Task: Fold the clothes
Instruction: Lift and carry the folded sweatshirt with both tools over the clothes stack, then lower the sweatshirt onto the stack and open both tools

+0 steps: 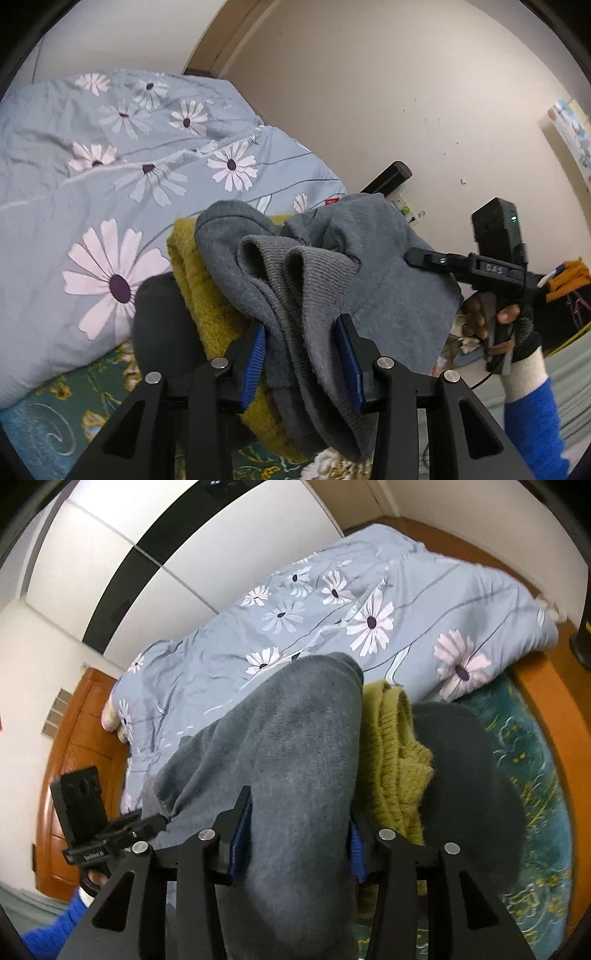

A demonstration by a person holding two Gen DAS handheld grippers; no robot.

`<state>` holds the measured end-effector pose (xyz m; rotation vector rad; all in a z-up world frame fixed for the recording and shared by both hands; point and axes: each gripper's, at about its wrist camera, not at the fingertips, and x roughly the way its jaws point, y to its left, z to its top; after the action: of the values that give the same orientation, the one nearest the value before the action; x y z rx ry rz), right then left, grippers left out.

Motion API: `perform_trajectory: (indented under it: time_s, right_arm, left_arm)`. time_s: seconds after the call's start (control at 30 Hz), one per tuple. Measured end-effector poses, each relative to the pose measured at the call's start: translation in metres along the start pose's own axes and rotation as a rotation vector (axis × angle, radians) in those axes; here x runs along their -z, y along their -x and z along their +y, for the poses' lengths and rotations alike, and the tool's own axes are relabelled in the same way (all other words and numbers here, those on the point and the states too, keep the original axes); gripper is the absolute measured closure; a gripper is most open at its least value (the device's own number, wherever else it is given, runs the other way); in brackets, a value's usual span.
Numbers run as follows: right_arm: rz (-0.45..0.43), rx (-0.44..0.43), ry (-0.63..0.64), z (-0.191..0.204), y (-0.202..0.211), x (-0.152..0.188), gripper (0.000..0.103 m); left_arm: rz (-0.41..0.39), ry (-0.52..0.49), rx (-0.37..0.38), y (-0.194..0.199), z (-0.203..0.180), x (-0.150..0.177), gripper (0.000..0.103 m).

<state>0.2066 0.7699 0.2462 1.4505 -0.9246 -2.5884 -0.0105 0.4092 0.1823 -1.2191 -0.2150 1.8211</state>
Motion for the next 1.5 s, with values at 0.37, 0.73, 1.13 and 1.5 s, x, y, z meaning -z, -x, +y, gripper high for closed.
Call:
perform_trajectory:
  time_s: [0.37,0.73,1.13,1.5]
  right_arm:
    - [-0.127,0.164,0.128,0.035,0.047,0.008,0.057]
    - [-0.124,0.268,0.344,0.091,0.022,0.031,0.057]
    - [-0.156,0.267,0.263,0.055,0.006,0.054,0.057]
    - [-0.241,0.274,0.248,0.082,0.05,0.081,0.057]
  left_arm:
    - [-0.163,-0.241,-0.127,0.05,-0.049,-0.01,0.048]
    - [-0.086,-0.409,-0.158,0.007,-0.074,0.01,0.045]
    - [-0.05,-0.379,-0.169,-0.014,-0.07,0.022,0.041]
    - [-0.114,-0.391,-0.15,0.034,-0.099,0.035,0.031]
